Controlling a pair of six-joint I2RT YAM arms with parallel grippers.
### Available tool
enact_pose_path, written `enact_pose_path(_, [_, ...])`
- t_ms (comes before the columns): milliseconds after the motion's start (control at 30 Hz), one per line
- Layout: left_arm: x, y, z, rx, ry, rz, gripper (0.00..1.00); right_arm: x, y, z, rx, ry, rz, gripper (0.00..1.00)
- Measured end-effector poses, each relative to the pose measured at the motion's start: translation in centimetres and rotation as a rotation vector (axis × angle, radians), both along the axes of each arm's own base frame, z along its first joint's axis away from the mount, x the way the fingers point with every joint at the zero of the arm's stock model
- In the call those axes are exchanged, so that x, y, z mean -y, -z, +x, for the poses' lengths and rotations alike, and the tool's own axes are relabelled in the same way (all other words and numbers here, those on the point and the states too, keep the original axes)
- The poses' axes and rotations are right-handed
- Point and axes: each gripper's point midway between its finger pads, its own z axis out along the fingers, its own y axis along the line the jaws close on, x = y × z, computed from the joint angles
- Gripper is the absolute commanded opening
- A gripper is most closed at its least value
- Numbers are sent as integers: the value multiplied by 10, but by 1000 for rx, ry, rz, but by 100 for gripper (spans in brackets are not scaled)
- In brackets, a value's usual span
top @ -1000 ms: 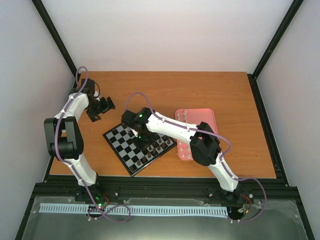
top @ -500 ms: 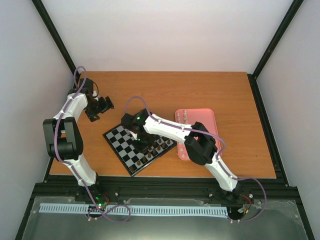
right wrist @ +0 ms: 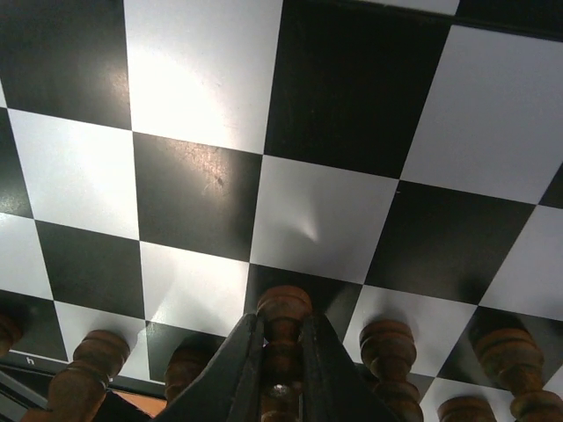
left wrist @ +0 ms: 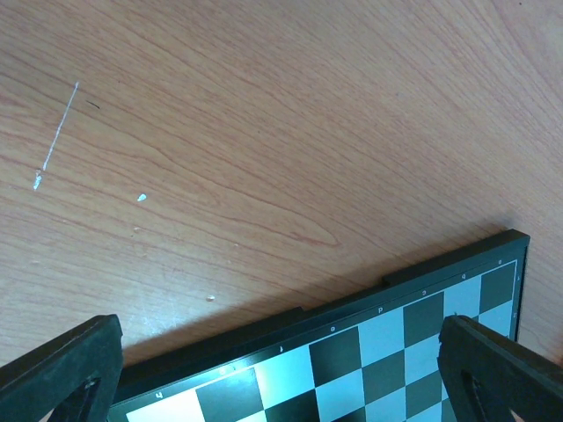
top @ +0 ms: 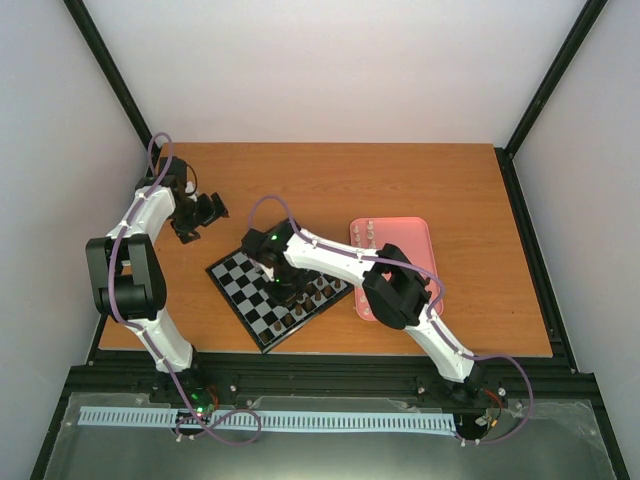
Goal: Set up the chess pieces on the board
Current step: Place the chess piece on the chessboard.
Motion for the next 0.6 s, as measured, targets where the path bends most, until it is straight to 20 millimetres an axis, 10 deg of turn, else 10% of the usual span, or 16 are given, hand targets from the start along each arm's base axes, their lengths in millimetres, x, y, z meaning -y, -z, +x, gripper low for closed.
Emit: enact_pose_path(600, [0,0,0,0,0,0,100,3,-2,4,6,-12,-6,22])
